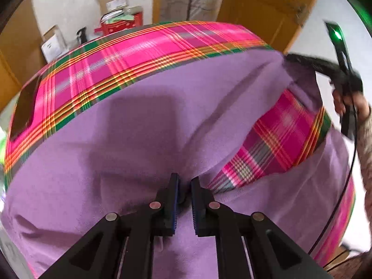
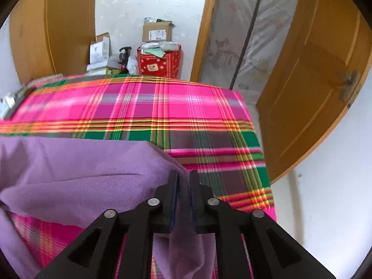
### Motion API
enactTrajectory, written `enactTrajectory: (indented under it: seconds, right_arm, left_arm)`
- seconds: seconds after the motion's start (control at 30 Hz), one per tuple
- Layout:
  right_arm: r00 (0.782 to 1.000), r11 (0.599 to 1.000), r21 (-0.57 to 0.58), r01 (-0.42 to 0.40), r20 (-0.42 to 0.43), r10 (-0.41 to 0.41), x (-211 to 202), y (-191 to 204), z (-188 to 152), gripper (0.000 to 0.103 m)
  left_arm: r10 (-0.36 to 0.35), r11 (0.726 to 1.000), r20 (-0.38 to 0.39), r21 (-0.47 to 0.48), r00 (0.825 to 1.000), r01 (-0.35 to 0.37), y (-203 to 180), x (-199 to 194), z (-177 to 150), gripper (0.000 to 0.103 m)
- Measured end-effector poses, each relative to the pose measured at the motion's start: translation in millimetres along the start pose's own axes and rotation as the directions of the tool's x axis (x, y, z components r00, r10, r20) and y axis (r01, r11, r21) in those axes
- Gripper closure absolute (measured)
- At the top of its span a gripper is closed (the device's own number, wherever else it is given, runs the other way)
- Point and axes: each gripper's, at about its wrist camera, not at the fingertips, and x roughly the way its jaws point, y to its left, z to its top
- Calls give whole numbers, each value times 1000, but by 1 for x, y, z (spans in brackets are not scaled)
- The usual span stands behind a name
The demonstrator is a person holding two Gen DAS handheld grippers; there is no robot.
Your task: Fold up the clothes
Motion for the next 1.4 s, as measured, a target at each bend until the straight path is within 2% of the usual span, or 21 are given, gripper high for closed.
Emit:
enactTrajectory:
  seconds: [0.1, 0.27, 0.33, 0.47, 0.63, 0.77, 0.9, 1.0, 1.03, 1.13, 1.17, 1.3, 1.4]
  right_arm:
    - [998, 996, 79, -38, 45, 34, -21, -21, -6, 79]
    - [991, 978, 170, -120, 78, 108, -52, -48, -29, 73]
    - [989, 975, 178, -136, 77, 124, -61, -51, -42, 63]
    - [978, 965, 160, -207, 51, 202, -68, -47, -74, 58]
    - [985, 982, 67, -174, 16, 174, -62, -24, -97, 58]
    - [991, 991, 46, -128, -19, 129, -47, -17, -101, 57]
    - [988, 984, 117, -137, -49, 143, -29, -24, -100, 57]
    - [986, 973, 173, -152, -38, 161, -26, -31, -101, 61]
    - [987, 974, 174, -148, -35, 156, -26, -32, -102, 72]
    - [990, 976, 171, -135, -28, 141, -26, -33, -102, 84]
    - [990, 978, 165, -130, -26, 136, -27, -33, -101, 85]
    - [997, 986, 145, -78, 1, 79, -31, -33, -93, 90]
    - [999, 986, 160, -52, 10, 51, -33, -38, -90, 91]
  left_arm:
    - [-6, 1000, 22, -13, 1000, 6, -2, -7, 1, 92]
    - [-5, 1000, 37, -29, 999, 7, -6, -12, 4, 92]
    - [-3, 999, 44, -37, 999, 5, -8, -15, 4, 92]
    - [-23, 996, 45, -84, 999, 27, -2, -14, 7, 92]
    - [-31, 993, 43, -112, 999, 36, 3, -10, 8, 92]
    - [-30, 992, 44, -118, 999, 35, 3, -10, 6, 92]
    - [-29, 993, 41, -117, 999, 34, 2, -11, 6, 92]
    - [-19, 994, 45, -109, 999, 23, 0, -12, 6, 92]
    - [-9, 995, 48, -103, 999, 14, -2, -13, 6, 92]
    - [44, 998, 100, -42, 994, -40, -18, -24, 8, 92]
    - [62, 998, 120, -21, 991, -60, -24, -28, 8, 90]
    - [26, 997, 160, 64, 987, -36, -50, -34, 11, 82]
    - [28, 990, 166, 134, 986, -50, -73, -24, 13, 81]
